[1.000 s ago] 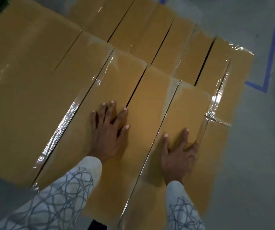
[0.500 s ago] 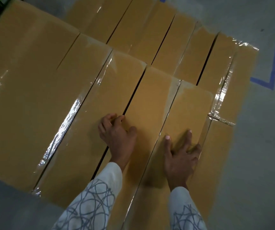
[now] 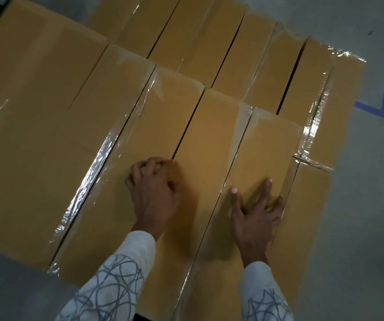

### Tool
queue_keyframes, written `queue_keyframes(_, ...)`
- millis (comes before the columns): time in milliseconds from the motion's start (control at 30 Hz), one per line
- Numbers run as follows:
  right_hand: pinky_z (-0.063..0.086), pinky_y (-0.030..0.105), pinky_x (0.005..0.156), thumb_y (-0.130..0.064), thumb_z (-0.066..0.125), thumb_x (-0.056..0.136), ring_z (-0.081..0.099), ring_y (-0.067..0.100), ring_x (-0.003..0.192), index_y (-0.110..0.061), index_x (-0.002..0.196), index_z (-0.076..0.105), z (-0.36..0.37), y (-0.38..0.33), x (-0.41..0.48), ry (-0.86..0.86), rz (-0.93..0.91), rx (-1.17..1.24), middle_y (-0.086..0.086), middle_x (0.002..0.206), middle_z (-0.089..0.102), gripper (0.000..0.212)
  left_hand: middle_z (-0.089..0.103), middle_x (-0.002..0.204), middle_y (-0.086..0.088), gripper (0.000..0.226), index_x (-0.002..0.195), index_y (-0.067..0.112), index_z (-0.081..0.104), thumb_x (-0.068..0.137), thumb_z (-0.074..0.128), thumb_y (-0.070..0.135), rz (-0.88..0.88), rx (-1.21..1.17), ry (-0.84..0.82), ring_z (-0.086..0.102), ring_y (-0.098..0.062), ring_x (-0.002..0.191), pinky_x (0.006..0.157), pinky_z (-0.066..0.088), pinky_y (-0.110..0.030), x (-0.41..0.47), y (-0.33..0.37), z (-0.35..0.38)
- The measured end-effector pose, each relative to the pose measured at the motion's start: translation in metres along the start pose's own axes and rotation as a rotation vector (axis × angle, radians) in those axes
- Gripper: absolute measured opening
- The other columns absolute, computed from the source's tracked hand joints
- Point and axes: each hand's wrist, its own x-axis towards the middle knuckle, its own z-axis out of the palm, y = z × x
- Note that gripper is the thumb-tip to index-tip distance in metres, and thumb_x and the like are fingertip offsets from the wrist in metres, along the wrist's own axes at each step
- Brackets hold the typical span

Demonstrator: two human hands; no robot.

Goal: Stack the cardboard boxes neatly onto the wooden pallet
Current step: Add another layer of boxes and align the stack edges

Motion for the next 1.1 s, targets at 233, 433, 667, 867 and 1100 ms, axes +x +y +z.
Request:
queue_keyframes(233, 0.029, 0.074, 0.108, -0.078, 0.051, 0.087, 0.013, 0.039, 0.152, -0.050, 0.161, -0.003, 0.000, 0.000, -0.002, -0.002, -0.001, 0.032, 0.004, 0.170, -0.004, 0.096, 0.046, 0.156, -0.002, 0.058, 0.151, 0.018, 0.049, 0.098, 0.049, 0.040, 0.256, 0.168, -0.007, 0.043, -0.030, 0.141, 0.110, 0.033, -0.051, -0.013, -0.037, 0.009)
queue_keyframes(433, 0.031, 0.074, 0.107, -0.079, 0.052, 0.087, 0.015, 0.042, 0.151, -0.050, 0.161, -0.003, 0.001, 0.002, 0.000, -0.011, -0.008, 0.022, 0.003, 0.169, -0.002, 0.096, 0.019, 0.171, 0.008, 0.062, 0.162, 0.022, 0.029, 0.104, 0.035, 0.041, 0.325, 0.118, -0.036, 0.012, -0.020, 0.159, 0.125, 0.010, -0.043, -0.020, -0.058, 0.020)
queue_keyframes(667, 0.028, 0.076, 0.108, -0.084, 0.054, 0.079, 0.009, 0.041, 0.154, -0.051, 0.160, -0.010, 0.001, 0.005, 0.001, -0.074, -0.021, 0.010, -0.001, 0.169, -0.013, 0.109, 0.018, 0.171, 0.005, 0.064, 0.163, 0.019, 0.026, 0.103, 0.036, 0.037, 0.348, 0.138, -0.017, 0.009, -0.021, 0.159, 0.127, 0.014, -0.050, -0.021, -0.058, 0.024)
queue_keyframes(867, 0.030, 0.076, 0.106, -0.088, 0.055, 0.077, 0.004, 0.043, 0.156, -0.046, 0.160, -0.013, 0.001, 0.006, 0.001, -0.082, -0.053, -0.035, 0.002, 0.170, -0.020, 0.116, 0.016, 0.172, 0.002, 0.065, 0.164, 0.017, 0.023, 0.103, 0.037, 0.036, 0.348, 0.154, -0.030, 0.008, -0.023, 0.160, 0.127, 0.014, -0.052, -0.022, -0.056, 0.023)
queue_keyframes(1100, 0.024, 0.067, 0.116, -0.085, 0.059, 0.078, -0.006, 0.050, 0.155, -0.043, 0.161, -0.015, -0.004, 0.011, 0.007, -0.141, -0.088, -0.010, 0.005, 0.168, -0.032, 0.119, 0.013, 0.172, -0.004, 0.067, 0.164, 0.014, 0.018, 0.103, 0.031, 0.037, 0.366, 0.262, -0.032, 0.007, -0.027, 0.160, 0.127, 0.013, -0.053, -0.024, -0.055, 0.023)
